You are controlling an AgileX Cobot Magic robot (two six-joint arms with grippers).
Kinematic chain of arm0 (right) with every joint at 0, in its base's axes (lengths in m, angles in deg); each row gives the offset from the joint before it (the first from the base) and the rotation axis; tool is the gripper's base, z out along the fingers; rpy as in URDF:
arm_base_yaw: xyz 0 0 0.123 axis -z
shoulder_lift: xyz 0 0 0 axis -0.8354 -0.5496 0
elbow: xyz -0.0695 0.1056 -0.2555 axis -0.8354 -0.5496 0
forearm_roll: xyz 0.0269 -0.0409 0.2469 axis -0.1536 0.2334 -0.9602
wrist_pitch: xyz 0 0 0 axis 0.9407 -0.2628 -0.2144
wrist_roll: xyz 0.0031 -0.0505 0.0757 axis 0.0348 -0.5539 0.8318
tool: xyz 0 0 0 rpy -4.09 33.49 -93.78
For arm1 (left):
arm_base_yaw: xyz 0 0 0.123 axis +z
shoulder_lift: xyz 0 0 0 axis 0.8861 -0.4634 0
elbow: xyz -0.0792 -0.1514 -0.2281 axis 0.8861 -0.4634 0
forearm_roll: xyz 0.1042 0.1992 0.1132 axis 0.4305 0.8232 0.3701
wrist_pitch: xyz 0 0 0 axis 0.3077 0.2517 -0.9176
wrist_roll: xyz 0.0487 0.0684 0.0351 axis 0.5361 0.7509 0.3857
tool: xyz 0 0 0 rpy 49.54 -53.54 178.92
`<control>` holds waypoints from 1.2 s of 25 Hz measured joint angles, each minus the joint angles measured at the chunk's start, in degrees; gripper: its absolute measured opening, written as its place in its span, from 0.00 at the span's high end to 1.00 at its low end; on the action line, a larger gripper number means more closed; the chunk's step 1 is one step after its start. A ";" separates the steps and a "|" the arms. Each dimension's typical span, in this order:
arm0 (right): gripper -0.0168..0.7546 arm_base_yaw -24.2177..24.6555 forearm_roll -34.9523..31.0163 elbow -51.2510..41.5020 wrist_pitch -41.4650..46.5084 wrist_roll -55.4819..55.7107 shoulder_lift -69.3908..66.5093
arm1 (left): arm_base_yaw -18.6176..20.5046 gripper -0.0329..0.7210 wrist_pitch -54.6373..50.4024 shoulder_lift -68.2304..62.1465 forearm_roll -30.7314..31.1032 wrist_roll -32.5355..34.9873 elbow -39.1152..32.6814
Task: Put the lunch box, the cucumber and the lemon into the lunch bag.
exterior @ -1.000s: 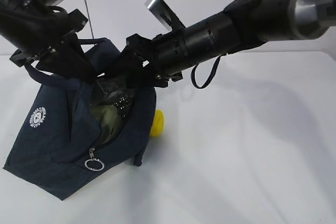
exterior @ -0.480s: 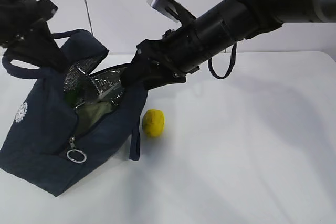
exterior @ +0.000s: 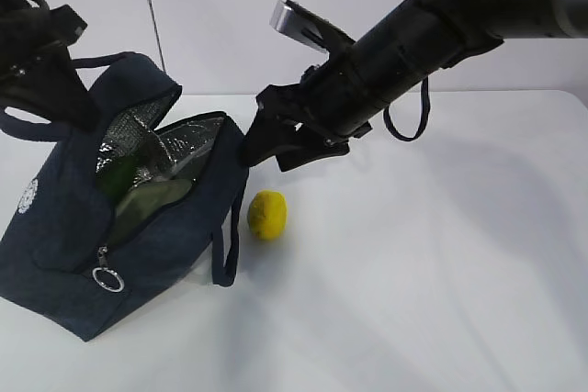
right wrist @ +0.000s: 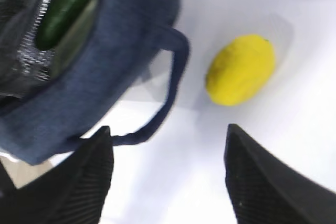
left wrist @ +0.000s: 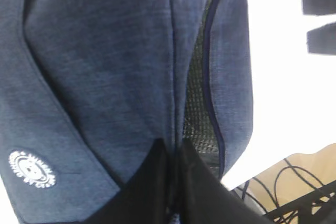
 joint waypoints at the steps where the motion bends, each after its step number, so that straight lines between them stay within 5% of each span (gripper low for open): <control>1: 0.36 0.33 0.57 0.00 0.08 0.56 0.00 | 0.00 0.95 0.22 0.00 0.12 0.00 0.00; 13: 0.36 2.94 10.47 0.00 0.63 10.17 0.13 | 2.09 0.95 0.11 0.37 4.86 0.00 0.00; 30: 0.35 2.94 4.97 0.00 -3.33 16.05 -4.35 | 4.11 0.95 -0.71 0.37 7.95 0.00 0.00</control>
